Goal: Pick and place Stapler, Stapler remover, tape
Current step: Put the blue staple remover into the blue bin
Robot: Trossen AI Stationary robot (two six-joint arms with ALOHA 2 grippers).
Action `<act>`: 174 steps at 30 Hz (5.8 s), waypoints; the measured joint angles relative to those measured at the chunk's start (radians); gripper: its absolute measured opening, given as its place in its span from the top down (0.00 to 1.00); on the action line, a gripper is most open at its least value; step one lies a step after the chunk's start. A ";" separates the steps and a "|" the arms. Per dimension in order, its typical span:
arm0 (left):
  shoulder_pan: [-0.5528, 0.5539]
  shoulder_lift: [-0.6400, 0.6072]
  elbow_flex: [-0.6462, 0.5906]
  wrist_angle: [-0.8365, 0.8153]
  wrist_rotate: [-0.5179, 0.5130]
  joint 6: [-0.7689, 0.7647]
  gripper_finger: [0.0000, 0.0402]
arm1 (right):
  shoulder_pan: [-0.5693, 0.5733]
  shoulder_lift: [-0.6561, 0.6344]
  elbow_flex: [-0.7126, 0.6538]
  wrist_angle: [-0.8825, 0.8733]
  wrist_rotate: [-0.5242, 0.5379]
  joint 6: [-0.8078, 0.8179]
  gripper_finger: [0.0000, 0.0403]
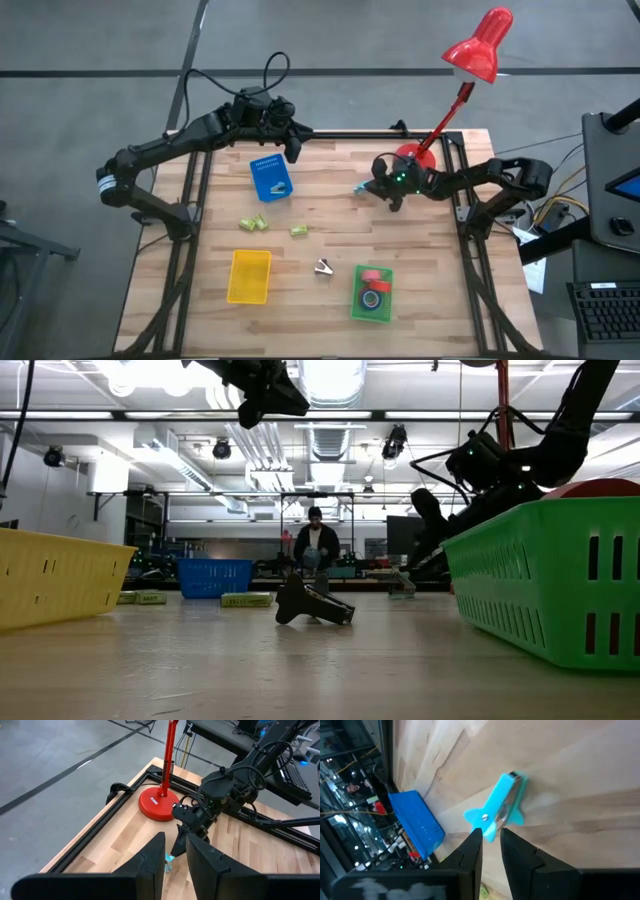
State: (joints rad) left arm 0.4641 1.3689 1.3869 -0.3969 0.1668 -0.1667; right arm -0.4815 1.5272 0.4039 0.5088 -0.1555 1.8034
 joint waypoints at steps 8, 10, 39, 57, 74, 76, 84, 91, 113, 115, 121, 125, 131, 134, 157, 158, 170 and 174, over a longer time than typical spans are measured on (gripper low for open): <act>0.000 0.001 0.000 0.000 -0.009 0.003 0.80 | 0.003 0.013 0.019 -0.005 0.002 -0.002 0.77; 0.000 0.001 0.000 0.000 -0.009 0.006 0.80 | 0.005 0.021 0.019 -0.002 0.000 0.000 0.76; 0.000 0.001 0.000 0.000 -0.009 0.009 0.80 | 0.012 0.040 0.030 -0.009 0.077 -0.067 0.97; 0.000 0.002 0.000 -0.010 -0.008 0.010 0.80 | 0.012 0.038 0.040 0.031 0.028 -0.155 0.98; 0.001 0.002 0.000 -0.031 -0.008 -0.011 0.80 | 0.012 0.037 0.158 0.047 -0.033 -0.189 0.98; 0.001 0.002 0.000 -0.031 -0.008 -0.021 0.80 | 0.012 0.041 0.184 0.047 -0.038 -0.192 0.98; 0.001 0.002 0.000 -0.036 -0.008 -0.041 0.80 | 0.026 0.154 0.353 0.044 -0.113 -0.240 0.98; 0.039 -0.006 0.000 -0.180 -0.011 -0.106 0.80 | 0.002 0.203 0.478 0.051 -0.127 -0.320 0.98; 0.244 -0.031 -0.001 -0.307 0.453 -0.397 0.80 | 0.019 0.204 0.728 0.019 -0.164 -0.607 0.98; 0.254 -0.032 -0.001 -0.311 0.455 -0.407 0.80 | 0.024 0.204 0.752 0.019 -0.168 -0.612 0.98; 0.258 -0.032 -0.001 -0.293 0.461 -0.427 0.80 | 0.029 0.202 0.809 -0.011 -0.161 -0.622 0.98; 0.258 -0.032 -0.001 -0.258 0.461 -0.459 0.80 | 0.032 0.203 0.817 -0.084 -0.161 -0.642 0.98; 0.257 -0.030 -0.001 -0.241 0.461 -0.474 0.80 | 0.037 0.202 0.819 -0.071 -0.162 -0.647 0.98; 0.257 -0.029 -0.001 -0.240 0.456 -0.475 0.80 | 0.036 0.202 0.818 -0.057 -0.160 -0.644 0.98; 0.230 -0.023 -0.002 -0.222 0.376 -0.500 0.80 | 0.040 0.202 0.818 -0.030 -0.130 -0.626 0.98; 0.229 -0.023 -0.002 -0.221 0.374 -0.500 0.80 | 0.041 0.202 0.818 -0.031 -0.130 -0.626 0.98; 0.191 0.000 -0.002 -0.187 0.365 -0.525 0.80 | 0.041 0.202 0.818 -0.027 -0.130 -0.625 0.98; 0.190 0.007 -0.002 -0.187 0.352 -0.526 0.80 | 0.042 0.202 0.818 -0.025 -0.130 -0.625 0.98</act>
State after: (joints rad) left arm 0.6541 1.3758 1.3849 -0.5843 0.5189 -0.6924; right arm -0.4393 1.7294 1.2221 0.4839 -0.2854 1.1782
